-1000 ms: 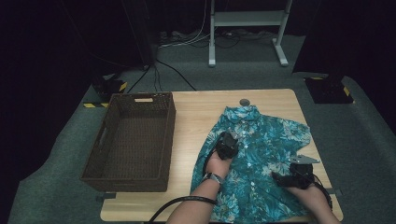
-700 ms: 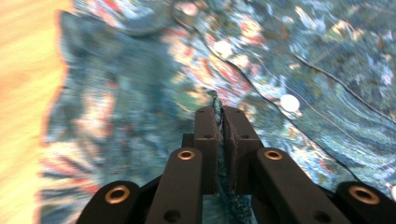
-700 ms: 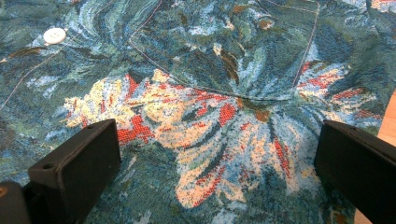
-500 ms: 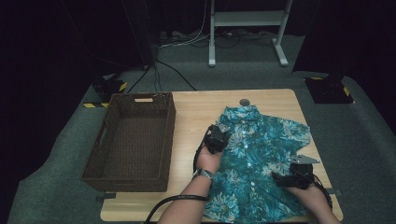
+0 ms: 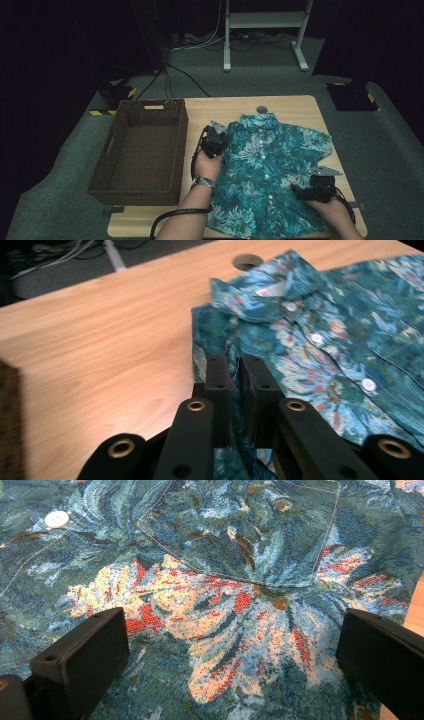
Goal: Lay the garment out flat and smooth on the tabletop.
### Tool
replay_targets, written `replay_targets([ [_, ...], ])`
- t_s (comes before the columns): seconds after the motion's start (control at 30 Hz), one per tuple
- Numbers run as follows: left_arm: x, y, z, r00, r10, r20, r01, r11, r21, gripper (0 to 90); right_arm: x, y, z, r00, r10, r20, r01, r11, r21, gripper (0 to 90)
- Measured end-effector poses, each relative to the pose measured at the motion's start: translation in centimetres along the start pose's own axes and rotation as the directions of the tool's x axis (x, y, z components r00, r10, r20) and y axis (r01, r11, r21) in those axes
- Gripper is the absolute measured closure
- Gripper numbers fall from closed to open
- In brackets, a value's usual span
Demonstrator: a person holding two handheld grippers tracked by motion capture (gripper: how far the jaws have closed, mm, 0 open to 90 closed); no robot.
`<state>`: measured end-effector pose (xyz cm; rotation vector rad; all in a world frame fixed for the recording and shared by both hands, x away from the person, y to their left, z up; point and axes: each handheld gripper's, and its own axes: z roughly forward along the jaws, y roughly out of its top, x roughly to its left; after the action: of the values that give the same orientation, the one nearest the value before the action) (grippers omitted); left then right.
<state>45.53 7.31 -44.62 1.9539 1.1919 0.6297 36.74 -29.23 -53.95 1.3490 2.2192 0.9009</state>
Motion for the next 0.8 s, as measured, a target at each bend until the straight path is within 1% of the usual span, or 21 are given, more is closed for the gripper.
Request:
replay_targets([
  [0.17,1.4,0.6,-1.4,0.9990,-0.020,-0.041,0.019,0.9997,-0.013,81.6,0.0,0.0,0.0,1.0000,0.002,0.003,-0.002,1.000,-0.001,0.3],
  [0.23,2.0,1.0,-1.9,0.9975,-0.029,-0.064,0.028,0.9994,-0.019,77.6,0.0,0.0,0.0,1.0000,0.002,0.004,-0.002,1.000,-0.001,0.3],
  [0.27,2.2,1.1,-2.1,0.9969,-0.031,-0.073,0.030,0.9993,-0.024,77.1,0.1,0.0,0.0,1.0000,0.003,0.004,-0.003,1.000,-0.001,0.3],
  [0.33,2.5,1.5,-2.6,0.9948,-0.033,-0.097,0.030,0.9990,-0.032,71.3,0.1,0.0,0.0,1.0000,0.004,0.005,-0.004,1.000,-0.001,0.3],
  [0.37,2.6,1.6,-2.7,0.9940,-0.040,-0.102,0.037,0.9986,-0.039,67.9,0.1,0.0,0.0,1.0000,0.004,0.006,-0.004,1.000,-0.001,0.3],
  [0.47,2.7,1.9,-3.0,0.9935,-0.041,-0.106,0.036,0.9981,-0.050,63.2,0.1,0.0,0.0,1.0000,0.005,0.006,-0.005,1.000,-0.001,0.3],
  [0.6,2.5,1.7,-2.8,0.9936,-0.048,-0.103,0.043,0.9979,-0.048,57.8,0.1,0.0,0.0,1.0000,0.004,0.005,-0.004,1.000,-0.001,0.3],
  [0.73,2.3,1.3,-2.3,0.9939,-0.048,-0.099,0.045,0.9984,-0.032,52.3,0.1,0.0,0.0,1.0000,0.004,0.005,-0.004,1.000,-0.002,0.3],
  [0.8,2.1,1.0,-2.0,0.9941,-0.042,-0.099,0.041,0.9990,-0.019,47.8,0.1,-0.1,0.0,1.0000,0.002,0.005,-0.002,1.000,-0.003,0.3],
])
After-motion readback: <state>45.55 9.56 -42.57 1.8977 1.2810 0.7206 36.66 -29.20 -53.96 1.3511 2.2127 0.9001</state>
